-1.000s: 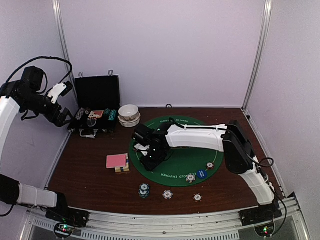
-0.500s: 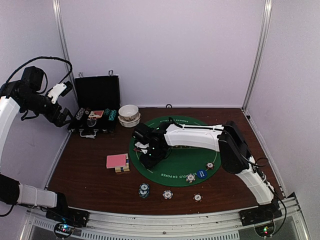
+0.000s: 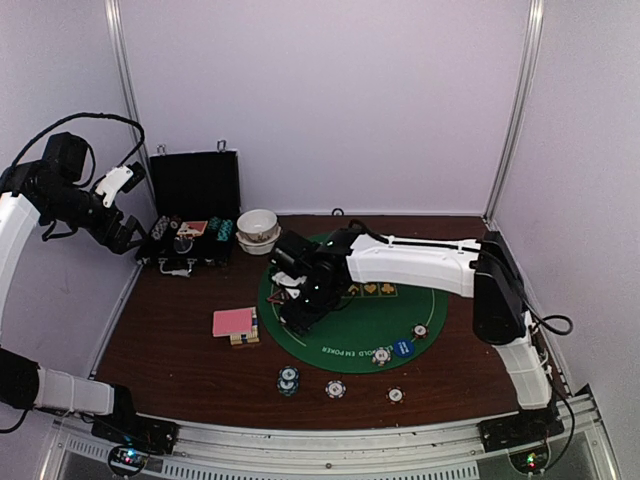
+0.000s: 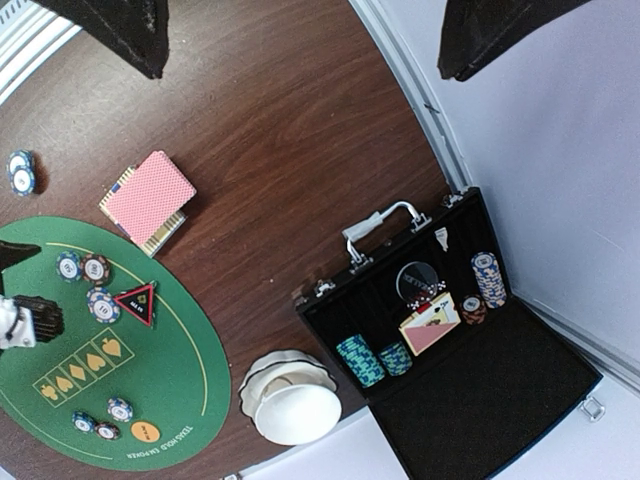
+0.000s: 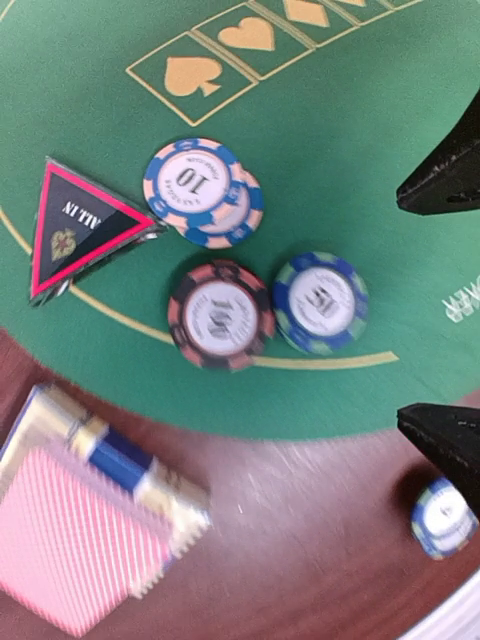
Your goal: Distribute texas hold em gaming equipment
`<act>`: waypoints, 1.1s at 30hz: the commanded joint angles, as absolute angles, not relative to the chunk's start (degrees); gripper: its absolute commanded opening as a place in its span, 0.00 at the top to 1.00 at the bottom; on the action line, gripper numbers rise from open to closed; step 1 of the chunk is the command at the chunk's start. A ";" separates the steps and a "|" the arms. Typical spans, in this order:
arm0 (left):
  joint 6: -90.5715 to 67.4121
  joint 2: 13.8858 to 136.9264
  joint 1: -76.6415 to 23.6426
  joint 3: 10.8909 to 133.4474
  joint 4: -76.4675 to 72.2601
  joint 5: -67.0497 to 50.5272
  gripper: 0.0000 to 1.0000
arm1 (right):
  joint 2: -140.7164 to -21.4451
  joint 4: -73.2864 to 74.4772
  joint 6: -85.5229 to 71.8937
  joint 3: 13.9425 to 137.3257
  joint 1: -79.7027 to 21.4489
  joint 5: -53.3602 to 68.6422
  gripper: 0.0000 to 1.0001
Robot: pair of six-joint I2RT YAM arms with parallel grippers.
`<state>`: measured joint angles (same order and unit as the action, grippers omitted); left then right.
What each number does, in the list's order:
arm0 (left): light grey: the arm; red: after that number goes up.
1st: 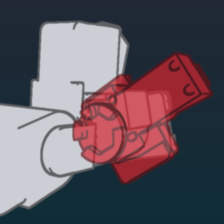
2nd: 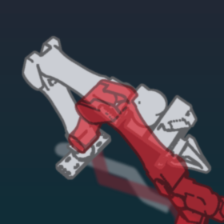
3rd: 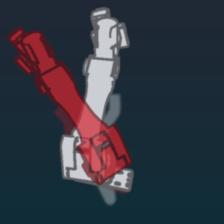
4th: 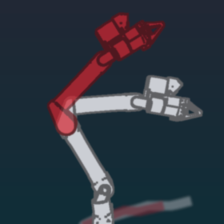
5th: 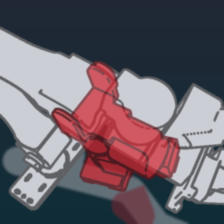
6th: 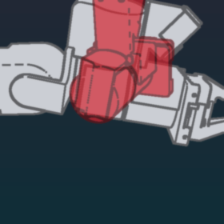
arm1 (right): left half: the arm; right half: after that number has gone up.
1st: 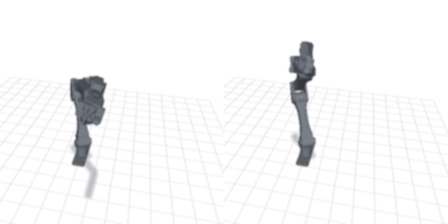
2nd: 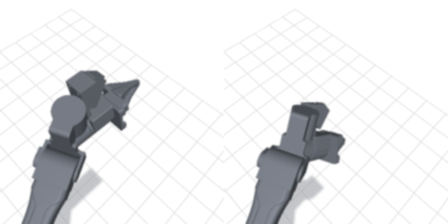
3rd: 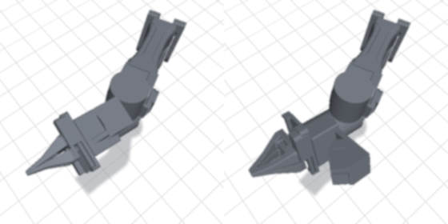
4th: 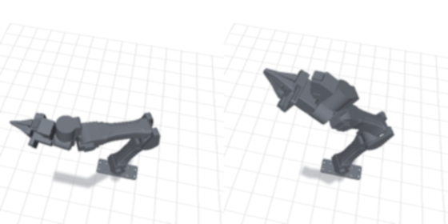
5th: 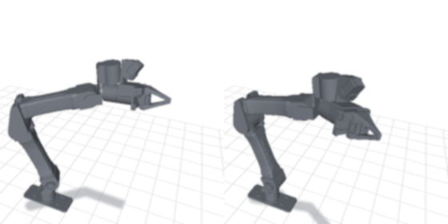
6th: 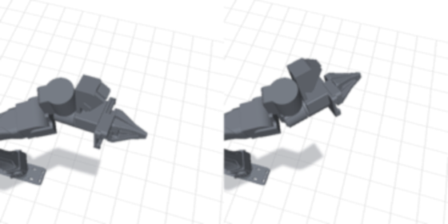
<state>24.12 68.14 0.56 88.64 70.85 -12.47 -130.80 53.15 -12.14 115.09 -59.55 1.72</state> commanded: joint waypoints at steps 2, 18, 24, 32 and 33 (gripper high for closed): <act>24.46 67.97 0.97 91.00 70.62 -13.48 0.03 | -124.32 52.43 -12.57 109.98 -64.52 4.95 0.26; 24.40 67.59 0.97 91.36 71.16 -13.83 0.02 | -131.28 52.71 -8.63 110.63 -68.53 12.78 0.02; 24.61 67.54 0.97 91.14 71.12 -13.48 0.02 | -133.34 53.18 -7.11 111.53 -68.53 12.93 0.00; 24.85 67.41 0.97 91.06 71.11 -13.23 0.02 | -133.65 53.35 -5.90 111.62 -69.08 13.72 0.02; 24.87 67.43 0.97 91.06 71.17 -13.19 0.02 | -133.80 53.51 -5.89 111.69 -69.20 13.77 0.02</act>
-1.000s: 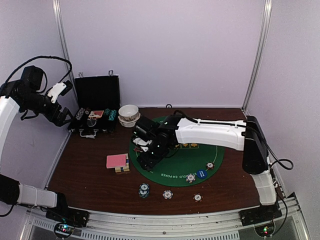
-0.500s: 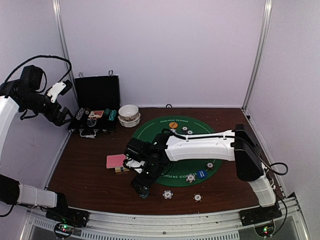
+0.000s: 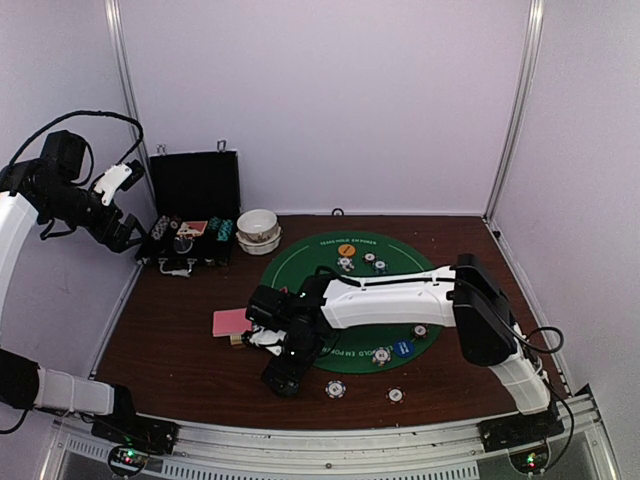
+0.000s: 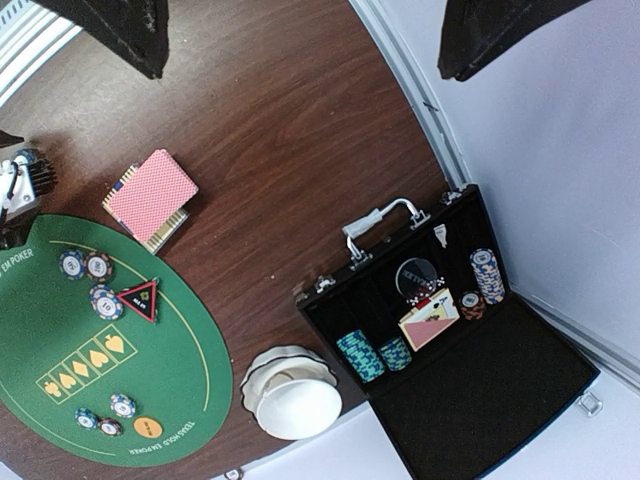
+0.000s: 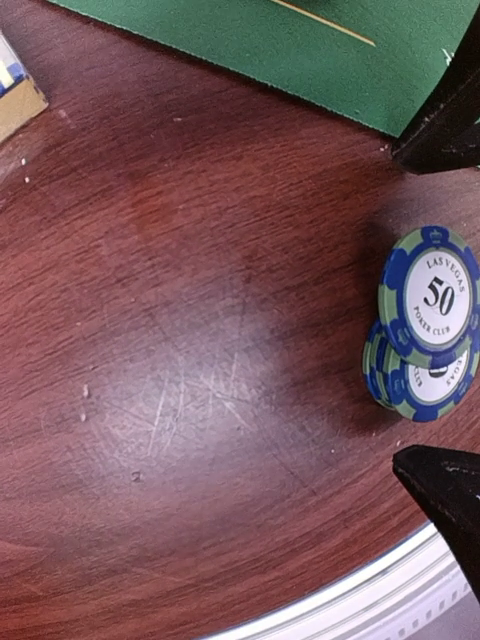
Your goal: Distribute texas hold em gaming equipment
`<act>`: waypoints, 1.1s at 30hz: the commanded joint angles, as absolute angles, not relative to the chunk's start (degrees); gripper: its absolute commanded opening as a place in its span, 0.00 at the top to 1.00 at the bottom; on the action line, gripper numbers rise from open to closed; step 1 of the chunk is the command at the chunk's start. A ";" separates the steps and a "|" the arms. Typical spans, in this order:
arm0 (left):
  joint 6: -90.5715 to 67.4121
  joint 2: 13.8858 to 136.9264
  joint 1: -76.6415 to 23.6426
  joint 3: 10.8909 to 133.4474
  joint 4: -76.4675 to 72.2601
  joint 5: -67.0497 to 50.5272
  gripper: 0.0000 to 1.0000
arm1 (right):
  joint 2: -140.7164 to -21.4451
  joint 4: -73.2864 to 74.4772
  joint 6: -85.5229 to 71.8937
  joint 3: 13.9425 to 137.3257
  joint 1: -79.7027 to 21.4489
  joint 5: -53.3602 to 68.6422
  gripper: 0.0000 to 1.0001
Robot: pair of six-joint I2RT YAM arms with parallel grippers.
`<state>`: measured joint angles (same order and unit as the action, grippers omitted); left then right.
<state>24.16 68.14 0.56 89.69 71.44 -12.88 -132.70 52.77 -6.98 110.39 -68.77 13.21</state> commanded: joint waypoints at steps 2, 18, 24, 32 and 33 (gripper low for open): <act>24.88 67.41 0.97 91.14 71.12 -13.14 0.02 | -134.05 53.79 -5.80 111.79 -69.41 13.66 0.05; 25.05 67.14 0.97 90.92 71.12 -12.84 0.02 | -133.47 54.41 -5.75 111.37 -71.20 8.80 0.26; 25.05 67.12 0.97 90.96 71.11 -12.95 0.02 | -132.98 53.64 -6.32 111.26 -71.19 8.41 0.38; 25.14 66.89 0.97 90.70 71.15 -12.80 0.02 | -132.29 53.31 -6.50 111.38 -71.25 7.59 0.55; 25.14 66.89 0.97 90.70 71.19 -12.79 0.03 | -132.32 53.33 -6.50 111.36 -71.24 7.58 0.55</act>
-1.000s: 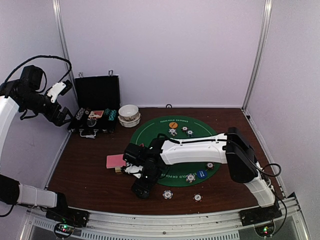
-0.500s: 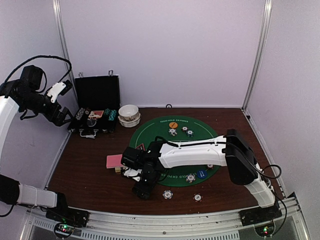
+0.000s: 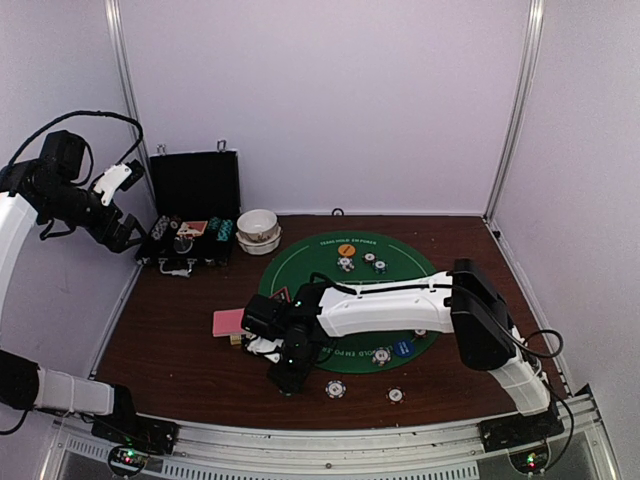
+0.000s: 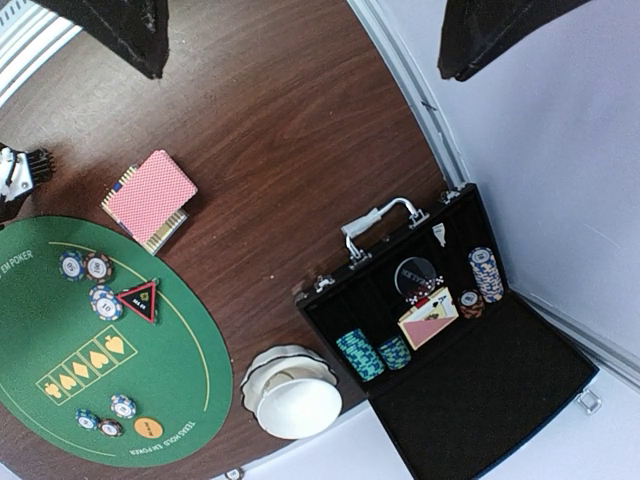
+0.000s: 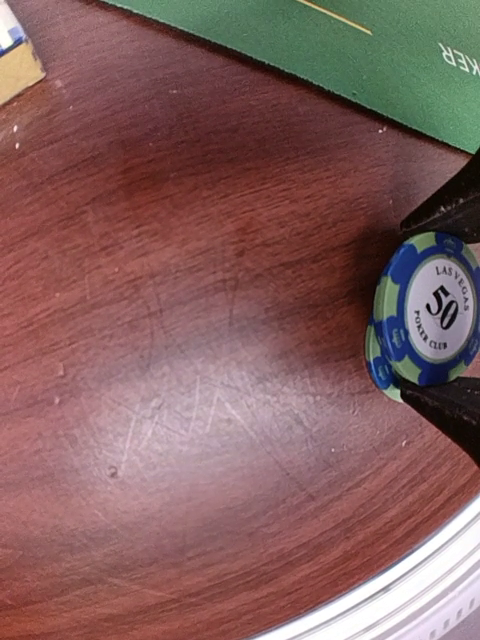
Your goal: Distribute texas hold em gaming equipment
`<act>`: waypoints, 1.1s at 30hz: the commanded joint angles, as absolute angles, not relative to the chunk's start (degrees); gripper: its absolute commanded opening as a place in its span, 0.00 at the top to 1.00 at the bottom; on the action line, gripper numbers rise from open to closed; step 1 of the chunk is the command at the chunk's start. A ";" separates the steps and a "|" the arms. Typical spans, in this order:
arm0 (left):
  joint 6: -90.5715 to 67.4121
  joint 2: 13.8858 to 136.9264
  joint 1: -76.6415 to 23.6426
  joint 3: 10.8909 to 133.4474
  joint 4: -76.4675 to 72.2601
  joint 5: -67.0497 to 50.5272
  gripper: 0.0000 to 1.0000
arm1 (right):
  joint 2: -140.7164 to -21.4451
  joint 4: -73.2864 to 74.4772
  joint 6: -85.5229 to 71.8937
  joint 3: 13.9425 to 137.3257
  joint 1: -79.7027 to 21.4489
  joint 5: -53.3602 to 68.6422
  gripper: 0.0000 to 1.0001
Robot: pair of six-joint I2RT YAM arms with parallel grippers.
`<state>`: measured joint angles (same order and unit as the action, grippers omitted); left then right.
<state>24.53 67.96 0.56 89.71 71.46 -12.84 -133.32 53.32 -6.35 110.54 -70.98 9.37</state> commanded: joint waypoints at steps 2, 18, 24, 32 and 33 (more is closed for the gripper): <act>25.18 66.90 0.97 90.70 71.17 -12.77 0.02 | -132.29 53.35 -6.59 111.44 -71.22 7.57 0.56; 25.31 66.80 0.97 90.44 71.17 -12.79 0.02 | -127.67 54.59 -7.64 112.76 -71.35 8.00 0.75; 25.31 66.91 0.97 90.44 71.12 -12.83 0.02 | -124.90 55.90 -8.14 112.06 -71.21 6.39 0.77; 25.49 66.73 0.97 90.34 71.16 -12.88 0.03 | -117.07 53.46 -12.74 100.77 -66.33 3.92 0.84; 25.49 66.84 0.97 90.35 71.13 -12.92 0.02 | -115.82 52.50 -13.56 98.54 -64.96 3.93 0.84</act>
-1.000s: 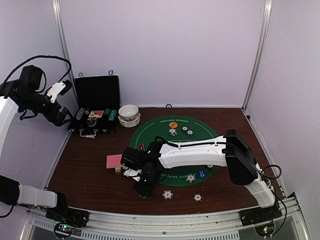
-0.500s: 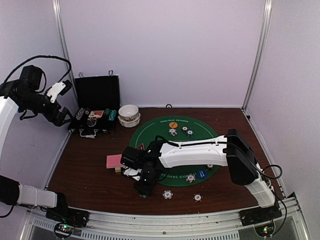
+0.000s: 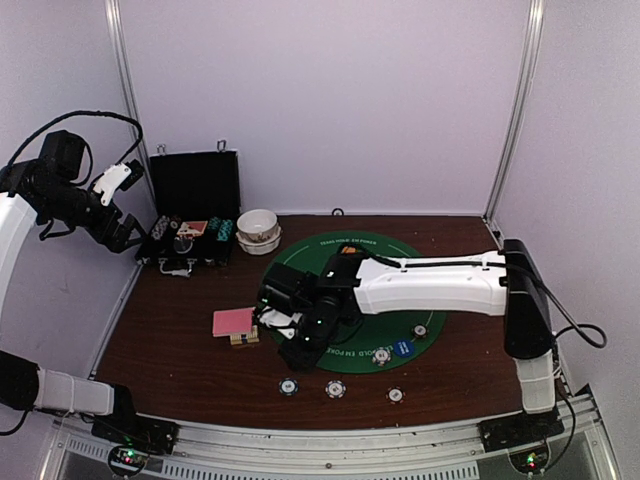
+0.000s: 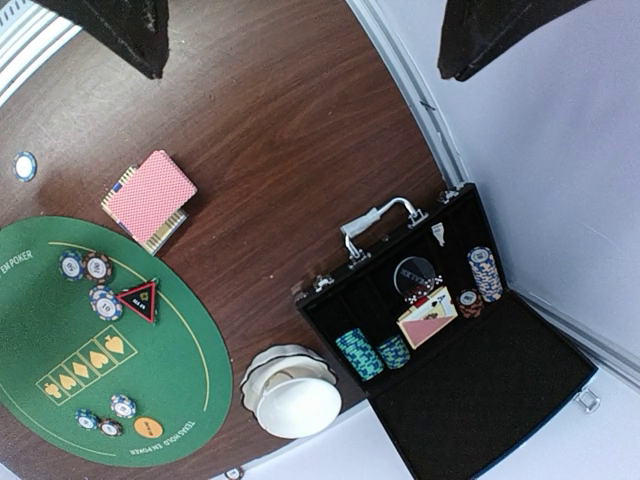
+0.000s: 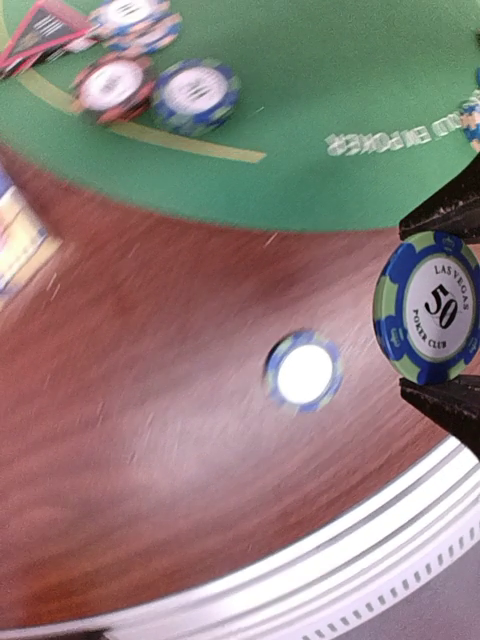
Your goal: Distribute texas hold em gaming equipment
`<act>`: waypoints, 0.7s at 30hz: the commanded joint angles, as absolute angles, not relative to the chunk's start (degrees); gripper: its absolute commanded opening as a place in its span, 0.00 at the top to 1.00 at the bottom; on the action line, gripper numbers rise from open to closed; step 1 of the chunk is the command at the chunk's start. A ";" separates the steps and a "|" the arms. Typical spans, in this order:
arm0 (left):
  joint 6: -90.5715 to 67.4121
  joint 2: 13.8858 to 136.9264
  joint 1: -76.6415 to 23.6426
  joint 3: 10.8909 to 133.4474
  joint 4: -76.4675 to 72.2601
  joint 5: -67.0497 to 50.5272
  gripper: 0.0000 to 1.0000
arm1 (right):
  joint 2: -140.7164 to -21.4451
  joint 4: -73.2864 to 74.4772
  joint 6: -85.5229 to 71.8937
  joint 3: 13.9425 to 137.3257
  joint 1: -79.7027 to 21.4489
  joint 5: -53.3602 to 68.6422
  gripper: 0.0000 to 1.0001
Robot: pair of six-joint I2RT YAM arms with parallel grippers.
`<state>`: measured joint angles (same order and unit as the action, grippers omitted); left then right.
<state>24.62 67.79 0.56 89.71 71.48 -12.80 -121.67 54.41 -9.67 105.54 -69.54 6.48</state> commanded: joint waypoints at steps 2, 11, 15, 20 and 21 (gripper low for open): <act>25.48 66.87 0.97 90.43 71.13 -13.15 0.02 | -113.06 50.45 -14.94 94.02 -62.39 4.48 0.85; 25.32 67.02 0.97 90.70 71.15 -13.70 0.03 | -109.89 46.65 -16.93 82.64 -55.76 3.46 0.89; 25.40 66.97 0.97 90.87 71.11 -13.51 0.03 | -109.60 45.35 -17.35 80.73 -54.31 2.85 0.89; 25.36 67.07 0.97 90.97 71.21 -13.61 0.02 | -108.99 44.80 -17.70 79.80 -52.39 2.03 0.92; 25.32 67.06 0.97 90.96 71.19 -13.54 0.02 | -108.66 44.82 -17.74 79.85 -51.98 1.55 0.92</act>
